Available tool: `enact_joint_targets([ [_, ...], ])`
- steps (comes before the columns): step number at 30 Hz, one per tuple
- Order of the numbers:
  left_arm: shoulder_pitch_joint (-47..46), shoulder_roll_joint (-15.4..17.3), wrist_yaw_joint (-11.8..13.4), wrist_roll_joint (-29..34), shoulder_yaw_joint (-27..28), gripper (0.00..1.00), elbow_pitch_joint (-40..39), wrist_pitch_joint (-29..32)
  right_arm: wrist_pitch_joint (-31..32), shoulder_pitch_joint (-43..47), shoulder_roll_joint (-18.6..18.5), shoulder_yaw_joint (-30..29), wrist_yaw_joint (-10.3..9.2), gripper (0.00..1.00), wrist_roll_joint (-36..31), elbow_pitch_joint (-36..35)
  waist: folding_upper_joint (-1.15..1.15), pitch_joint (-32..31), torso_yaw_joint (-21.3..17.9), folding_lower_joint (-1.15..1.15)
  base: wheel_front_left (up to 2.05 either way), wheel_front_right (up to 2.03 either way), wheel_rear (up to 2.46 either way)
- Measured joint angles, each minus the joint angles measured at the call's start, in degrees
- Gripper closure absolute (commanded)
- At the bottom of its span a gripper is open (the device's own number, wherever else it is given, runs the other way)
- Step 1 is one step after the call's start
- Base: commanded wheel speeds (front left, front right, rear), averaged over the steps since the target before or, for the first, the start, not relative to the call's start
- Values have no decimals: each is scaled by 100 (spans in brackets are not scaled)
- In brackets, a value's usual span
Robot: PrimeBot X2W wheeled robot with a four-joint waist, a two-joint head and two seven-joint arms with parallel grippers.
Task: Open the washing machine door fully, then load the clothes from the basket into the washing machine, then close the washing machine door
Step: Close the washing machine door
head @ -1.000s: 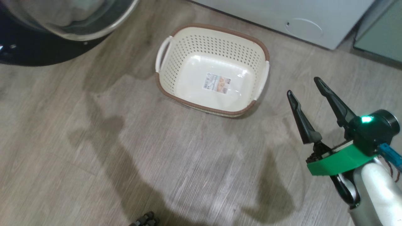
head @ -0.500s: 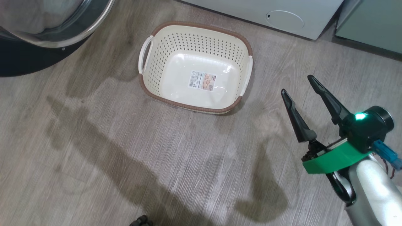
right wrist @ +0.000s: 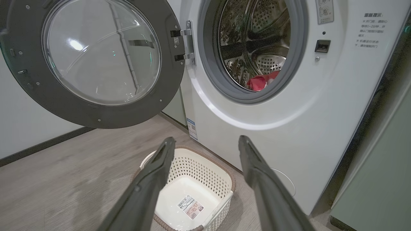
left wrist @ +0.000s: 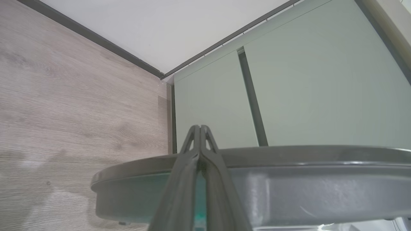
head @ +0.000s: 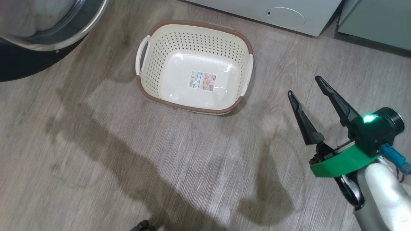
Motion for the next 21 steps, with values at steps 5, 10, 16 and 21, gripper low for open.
enact_joint_targets([
  [5, -2, 122, -41, 1, -4, 100, 83, 104, 0, -2, 8, 1, 0, 0, -5, 1, 0, 4, -57, 0, 0, 0, 0],
  [10, 5, 207, -141, -99, -14, 100, 188, 489, 0, -2, 99, -1, 0, 0, -5, 44, 0, -113, -87, 0, 0, 0, 0],
  [16, 74, 196, -292, -316, -41, 100, 231, 1319, 0, 15, 292, -36, 0, 0, 4, 131, 0, -456, -105, 0, 0, 0, 0],
  [21, 249, -22, -339, -519, -283, 100, -110, 2106, 0, 41, 374, -53, 0, 0, 11, 172, 0, -754, -111, 0, 0, 0, 0],
])
